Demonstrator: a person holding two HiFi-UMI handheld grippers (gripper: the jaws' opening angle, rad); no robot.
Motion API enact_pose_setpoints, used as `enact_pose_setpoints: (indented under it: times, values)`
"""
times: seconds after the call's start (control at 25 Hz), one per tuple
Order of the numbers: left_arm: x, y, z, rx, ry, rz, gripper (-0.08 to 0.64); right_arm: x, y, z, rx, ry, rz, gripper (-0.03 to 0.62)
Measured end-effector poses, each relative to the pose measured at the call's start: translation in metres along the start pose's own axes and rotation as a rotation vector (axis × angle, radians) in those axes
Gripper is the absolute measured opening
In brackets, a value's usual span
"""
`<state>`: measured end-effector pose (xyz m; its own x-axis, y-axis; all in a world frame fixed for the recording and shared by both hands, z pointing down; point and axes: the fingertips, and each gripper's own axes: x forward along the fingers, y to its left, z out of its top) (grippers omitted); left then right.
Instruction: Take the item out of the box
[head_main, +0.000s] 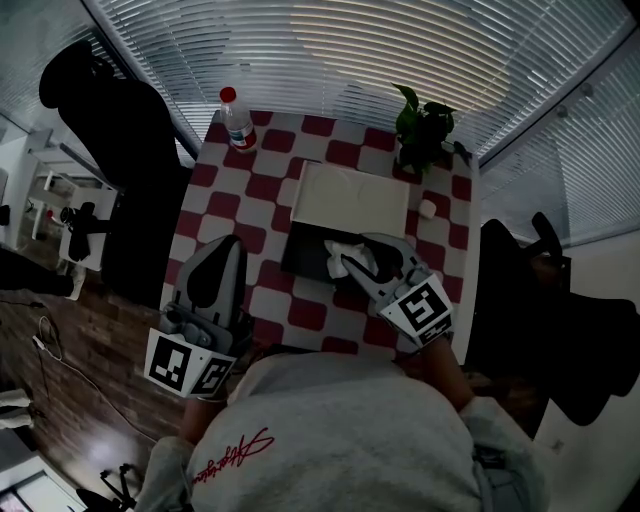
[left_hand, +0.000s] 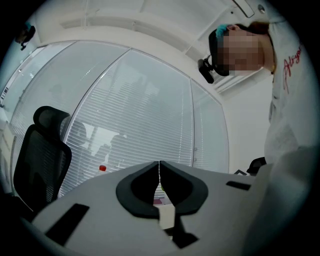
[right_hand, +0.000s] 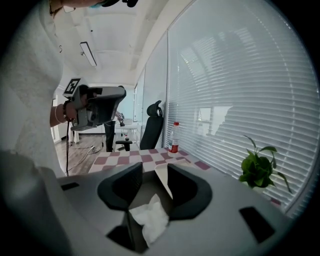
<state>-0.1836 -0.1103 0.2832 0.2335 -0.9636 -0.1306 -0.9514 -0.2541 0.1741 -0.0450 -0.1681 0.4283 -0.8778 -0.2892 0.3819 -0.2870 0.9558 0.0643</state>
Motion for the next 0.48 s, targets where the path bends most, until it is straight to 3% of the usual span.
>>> enact_pose_setpoints:
  times: [0.48]
  values:
    - [0.000,0.000,0.001,0.009,0.000,0.003,0.017,0.007,0.001,-0.021,-0.002,0.048,0.017,0.163]
